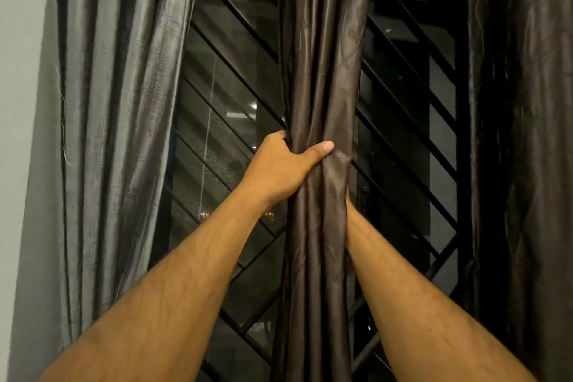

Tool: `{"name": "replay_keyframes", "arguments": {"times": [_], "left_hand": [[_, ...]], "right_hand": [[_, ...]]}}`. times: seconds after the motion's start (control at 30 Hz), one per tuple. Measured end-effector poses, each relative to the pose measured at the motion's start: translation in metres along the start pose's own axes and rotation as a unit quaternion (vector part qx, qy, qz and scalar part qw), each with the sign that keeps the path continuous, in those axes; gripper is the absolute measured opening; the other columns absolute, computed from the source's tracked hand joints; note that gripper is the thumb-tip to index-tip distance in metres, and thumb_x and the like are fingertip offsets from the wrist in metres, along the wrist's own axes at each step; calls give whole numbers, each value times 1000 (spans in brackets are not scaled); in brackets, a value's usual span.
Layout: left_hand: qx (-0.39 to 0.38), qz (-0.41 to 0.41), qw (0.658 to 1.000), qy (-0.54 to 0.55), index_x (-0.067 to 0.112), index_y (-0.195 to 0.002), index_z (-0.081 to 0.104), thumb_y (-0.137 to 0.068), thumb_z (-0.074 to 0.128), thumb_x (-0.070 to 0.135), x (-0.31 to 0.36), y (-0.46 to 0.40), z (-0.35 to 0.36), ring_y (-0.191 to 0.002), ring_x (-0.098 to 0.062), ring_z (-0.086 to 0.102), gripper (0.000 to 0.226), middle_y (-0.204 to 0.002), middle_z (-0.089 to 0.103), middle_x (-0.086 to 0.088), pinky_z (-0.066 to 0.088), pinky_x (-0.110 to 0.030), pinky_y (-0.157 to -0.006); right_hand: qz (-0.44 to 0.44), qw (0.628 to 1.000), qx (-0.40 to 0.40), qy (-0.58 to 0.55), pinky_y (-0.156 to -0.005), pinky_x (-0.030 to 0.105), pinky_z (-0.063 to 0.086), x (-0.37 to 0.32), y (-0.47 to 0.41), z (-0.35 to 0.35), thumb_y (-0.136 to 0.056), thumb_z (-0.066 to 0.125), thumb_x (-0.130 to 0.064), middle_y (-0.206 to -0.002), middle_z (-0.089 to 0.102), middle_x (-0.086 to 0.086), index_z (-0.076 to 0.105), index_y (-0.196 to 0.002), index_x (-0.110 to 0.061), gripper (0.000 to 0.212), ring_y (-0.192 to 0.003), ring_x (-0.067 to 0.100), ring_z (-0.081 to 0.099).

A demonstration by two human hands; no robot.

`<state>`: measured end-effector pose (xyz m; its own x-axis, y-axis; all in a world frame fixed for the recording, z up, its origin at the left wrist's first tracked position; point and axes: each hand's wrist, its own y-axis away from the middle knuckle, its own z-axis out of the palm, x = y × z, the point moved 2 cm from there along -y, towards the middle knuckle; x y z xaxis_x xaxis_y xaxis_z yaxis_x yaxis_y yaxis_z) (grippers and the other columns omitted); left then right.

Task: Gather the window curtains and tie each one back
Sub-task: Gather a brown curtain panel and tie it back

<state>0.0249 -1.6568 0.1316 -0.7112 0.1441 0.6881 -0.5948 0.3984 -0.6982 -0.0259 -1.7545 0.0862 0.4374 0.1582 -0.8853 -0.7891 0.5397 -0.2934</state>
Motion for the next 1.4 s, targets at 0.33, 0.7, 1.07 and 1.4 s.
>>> {"name": "replay_keyframes", "arguments": {"times": [0.33, 0.7, 1.07, 1.4], "left_hand": [[97, -26, 991, -88, 16, -118, 68, -77, 88, 32, -9, -23, -21, -103, -21, 69, 49, -112, 73, 0, 55, -38, -92], [99, 85, 970, -204, 18, -104, 65, -91, 62, 20, -9, -16, 3, -73, -12, 65, 14, -81, 66, 5, 41, -20, -50], [-75, 86, 993, -7, 11, -107, 74, -98, 66, 32, -8, -9, -36, -90, -41, 71, 25, -102, 73, -25, 56, -41, -67], [-28, 32, 996, 74, 4, -93, 66, -106, 53, 22, 0, -10, -40, -73, -29, 73, 26, -79, 68, -18, 63, -42, -65]], "right_hand": [[-188, 963, 3, 194, -40, 25, 32, -48, -16, -24, -94, 62, -13, -84, 68, 12, 66, -113, -11, 19, -49, 21, 50], [-279, 872, 51, 399, -58, 34, 45, -72, -10, 37, -82, 71, -69, -54, 51, 6, 50, -56, -16, 62, -53, 26, 58], [-176, 910, 9, 375, -39, 25, 29, -91, -14, 23, -93, 73, -40, -41, 50, -7, 71, -82, -7, 35, -39, 10, 36], [-108, 951, 38, 286, -43, 27, 56, -87, -15, 25, -89, 81, -31, -68, 63, 9, 66, -81, -3, 32, -49, 20, 67]]}}
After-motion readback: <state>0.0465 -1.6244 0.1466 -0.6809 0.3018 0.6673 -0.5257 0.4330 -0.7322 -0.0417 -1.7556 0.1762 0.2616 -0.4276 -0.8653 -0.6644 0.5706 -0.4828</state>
